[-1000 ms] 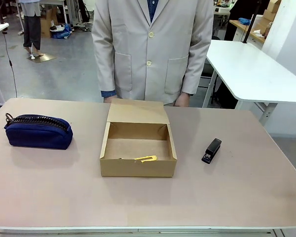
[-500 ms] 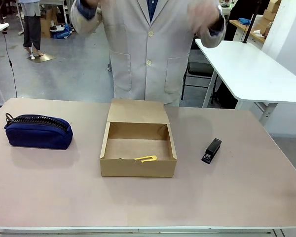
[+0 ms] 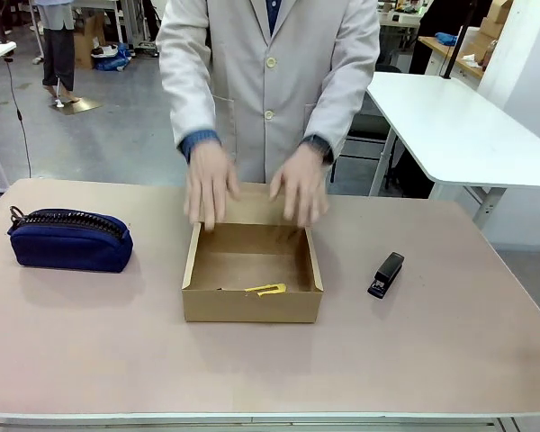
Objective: Pack the item into the box.
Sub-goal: Close the Mailer Box.
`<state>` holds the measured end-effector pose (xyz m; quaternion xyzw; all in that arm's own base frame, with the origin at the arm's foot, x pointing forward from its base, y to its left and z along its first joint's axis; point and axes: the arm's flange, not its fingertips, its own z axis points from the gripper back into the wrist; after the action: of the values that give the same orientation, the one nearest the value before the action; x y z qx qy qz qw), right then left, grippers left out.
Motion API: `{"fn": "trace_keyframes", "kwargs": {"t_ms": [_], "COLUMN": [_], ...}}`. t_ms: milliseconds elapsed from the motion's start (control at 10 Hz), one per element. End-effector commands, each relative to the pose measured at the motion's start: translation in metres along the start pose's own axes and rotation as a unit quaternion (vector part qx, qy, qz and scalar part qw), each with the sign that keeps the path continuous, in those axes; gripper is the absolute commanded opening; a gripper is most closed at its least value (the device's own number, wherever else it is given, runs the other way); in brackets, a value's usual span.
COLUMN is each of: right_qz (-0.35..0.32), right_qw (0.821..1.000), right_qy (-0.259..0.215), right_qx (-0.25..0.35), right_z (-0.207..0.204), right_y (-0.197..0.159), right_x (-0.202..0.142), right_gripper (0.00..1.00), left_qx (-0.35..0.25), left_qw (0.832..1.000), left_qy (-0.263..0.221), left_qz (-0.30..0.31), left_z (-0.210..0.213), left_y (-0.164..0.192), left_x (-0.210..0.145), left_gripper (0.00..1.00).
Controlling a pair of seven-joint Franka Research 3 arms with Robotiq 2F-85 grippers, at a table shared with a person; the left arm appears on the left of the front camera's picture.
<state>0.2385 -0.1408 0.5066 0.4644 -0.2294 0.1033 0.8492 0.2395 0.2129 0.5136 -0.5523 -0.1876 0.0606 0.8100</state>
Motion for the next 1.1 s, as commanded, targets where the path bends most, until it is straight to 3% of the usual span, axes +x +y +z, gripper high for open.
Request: {"fn": "trace_keyframes", "kwargs": {"t_ms": [0, 500, 600, 800, 900, 1000], "right_qz": [0.007, 0.000, 0.009, 0.002, -0.018, -0.038], "right_qw": [1.000, 1.000, 0.999, 0.993, 0.992, 0.991], "right_qy": [-0.002, 0.000, -0.009, -0.041, -0.049, -0.026], "right_qx": [0.006, 0.000, 0.049, 0.112, 0.114, 0.125], "right_z": [0.001, 0.000, -0.017, -0.091, -0.131, -0.166], "right_y": [0.002, 0.000, 0.004, 0.025, 0.034, 0.040], "right_x": [0.002, 0.000, 0.011, 0.045, 0.056, 0.057], "right_gripper": [1.00, 1.00, 1.00, 1.00, 1.00, 1.00], "left_qx": [-0.011, 0.000, -0.064, -0.065, -0.083, -0.076], "left_qw": [1.000, 1.000, 0.996, 0.994, 0.987, 0.984], "left_qy": [-0.003, 0.000, 0.056, 0.068, 0.119, 0.142], "left_qz": [-0.011, 0.000, 0.032, 0.060, 0.071, 0.074], "left_z": [0.000, 0.000, -0.022, -0.118, -0.162, -0.193], "left_y": [-0.002, 0.000, -0.005, -0.016, -0.014, -0.008], "left_x": [0.001, 0.000, 0.003, 0.000, -0.017, -0.030], "left_gripper": [1.00, 1.00, 1.00, 1.00, 1.00, 1.00]}}
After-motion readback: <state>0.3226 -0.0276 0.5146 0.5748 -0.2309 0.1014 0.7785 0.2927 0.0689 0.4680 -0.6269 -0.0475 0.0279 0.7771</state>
